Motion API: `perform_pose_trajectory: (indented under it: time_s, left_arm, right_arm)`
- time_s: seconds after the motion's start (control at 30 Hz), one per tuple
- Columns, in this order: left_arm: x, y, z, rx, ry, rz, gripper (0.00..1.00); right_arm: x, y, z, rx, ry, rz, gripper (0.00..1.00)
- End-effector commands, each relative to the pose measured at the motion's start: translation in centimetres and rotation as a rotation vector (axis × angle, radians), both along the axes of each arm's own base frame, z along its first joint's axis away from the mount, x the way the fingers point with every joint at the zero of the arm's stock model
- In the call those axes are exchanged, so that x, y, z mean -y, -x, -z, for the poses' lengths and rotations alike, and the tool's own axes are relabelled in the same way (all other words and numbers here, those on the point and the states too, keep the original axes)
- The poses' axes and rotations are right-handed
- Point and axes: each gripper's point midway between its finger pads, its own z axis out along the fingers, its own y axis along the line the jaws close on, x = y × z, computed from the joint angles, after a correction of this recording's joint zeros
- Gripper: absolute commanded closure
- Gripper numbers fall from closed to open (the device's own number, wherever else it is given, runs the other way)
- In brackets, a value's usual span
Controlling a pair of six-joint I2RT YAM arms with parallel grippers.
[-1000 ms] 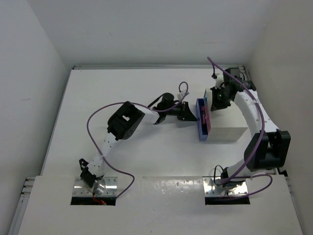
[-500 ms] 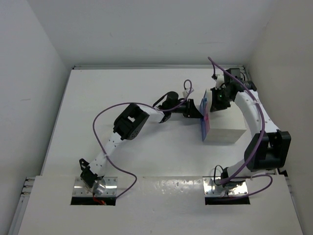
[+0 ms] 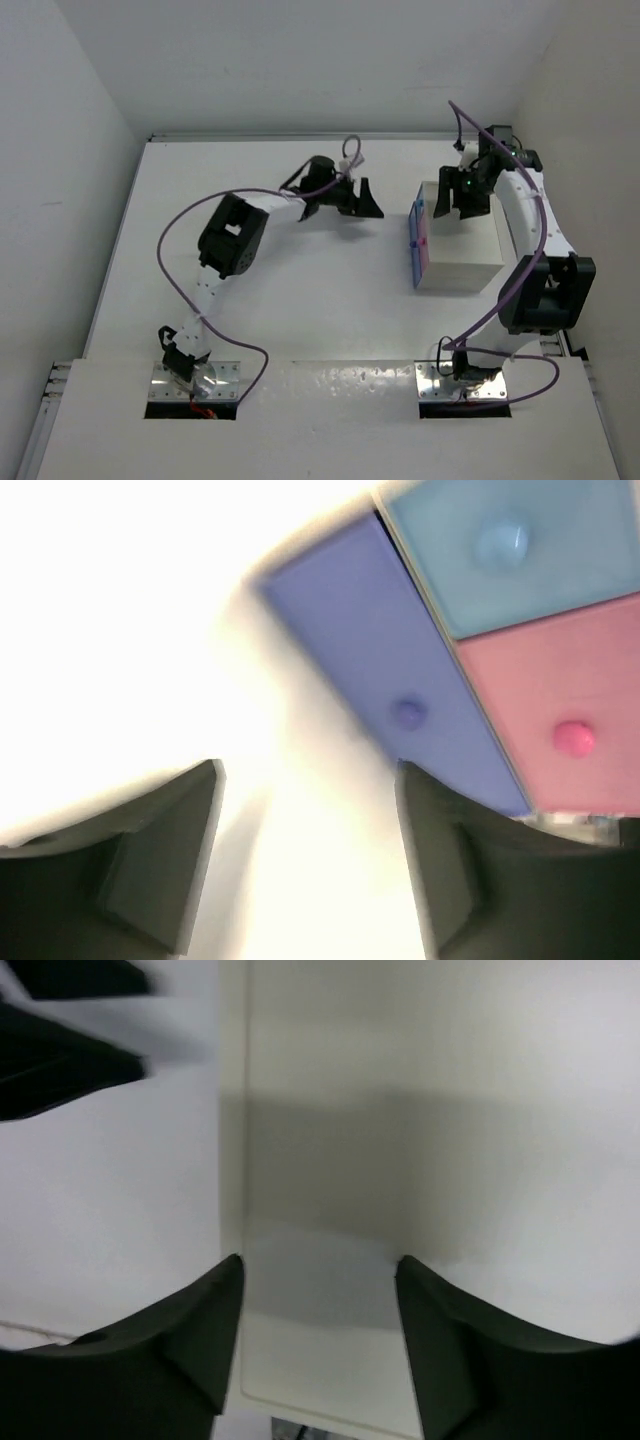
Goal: Sort the stationery into containers
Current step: Reset both arms
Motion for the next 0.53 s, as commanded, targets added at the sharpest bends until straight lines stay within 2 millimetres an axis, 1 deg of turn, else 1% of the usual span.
perform_pose_trajectory:
  time_s: [0.0,0.03,0.07,0.1,0.13,0.17,0.2,0.23,0.27,0.3,0.33,0.37,0.4,0.43,0.47,0.5]
  left_arm:
    - [-7.0,-4.0,-7.4,0.18,-0.123,-0.012,0.13]
    - [-8.8,-4.3,-8.2,0.22,-0.183,0.011,0.11]
    - [-11.6,-5.4,-10.4,0.264,-0.202,-0.027,0.0]
    - [-13.3,-5.6,-11.3,0.278,-0.223,-0.048,0.0]
    - [-15.5,-5.7,-10.9,0.267,-0.287,-0.074,0.0]
    - [-17.3,-5.8,-12.9,0.29,-0.3,-0.116,0.0]
    - [-20.3,-6.6,-13.4,0.278,-0.329,-0.178,0.0]
    - [-22.3,-6.5,-12.9,0.25,-0.388,-0.22,0.0]
    - [-23.7,-6.3,-14.1,0.268,-0.414,-0.249,0.0]
    - [-26.5,-6.5,-13.9,0.274,-0.486,-0.288,0.0]
    - [-28.2,-6.1,-14.4,0.28,-0.52,-0.328,0.0]
    - [-28.8,-5.5,-14.4,0.266,-0.526,-0.333,0.0]
    - [-30.5,-5.7,-14.2,0.298,-0.59,-0.37,0.0]
    - [-31.4,-5.2,-15.6,0.328,-0.596,-0.398,0.0]
    - [-32.6,-4.8,-14.5,0.309,-0.612,-0.417,0.0]
    - [-33.6,-4.5,-15.3,0.337,-0.624,-0.441,0.0]
  right_arm:
    - [2.4,-2.6,-3.8,0.126,0.039,0.042,0.34]
    - [2.4,-3.7,-5.2,0.193,0.042,0.041,0.28]
    - [2.4,-4.7,-6.6,0.252,0.044,0.042,0.25]
    - [2.3,-5.2,-7.5,0.29,0.037,0.042,0.23]
    - [1.8,-6.1,-8.7,0.352,0.018,0.037,0.19]
    - [1.3,-6.5,-9.2,0.379,0.006,0.031,0.16]
    - [1.0,-7.3,-9.8,0.421,-0.004,0.032,0.15]
    - [0.6,-7.4,-9.7,0.422,-0.025,0.045,0.12]
    - [0.2,-7.7,-9.7,0.425,-0.036,0.048,0.11]
    - [0.0,-8.0,-9.7,0.429,-0.05,0.055,0.11]
    - [-0.3,-8.1,-9.2,0.415,-0.073,0.07,0.1]
    - [-0.5,-8.2,-9.0,0.414,-0.081,0.074,0.09]
    - [-0.7,-8.2,-8.7,0.413,-0.087,0.075,0.09]
    - [-1.0,-8.2,-8.7,0.415,-0.087,0.069,0.09]
    - [-1.2,-8.3,-8.7,0.423,-0.086,0.062,0.08]
    - [-1.5,-8.4,-8.7,0.426,-0.088,0.052,0.08]
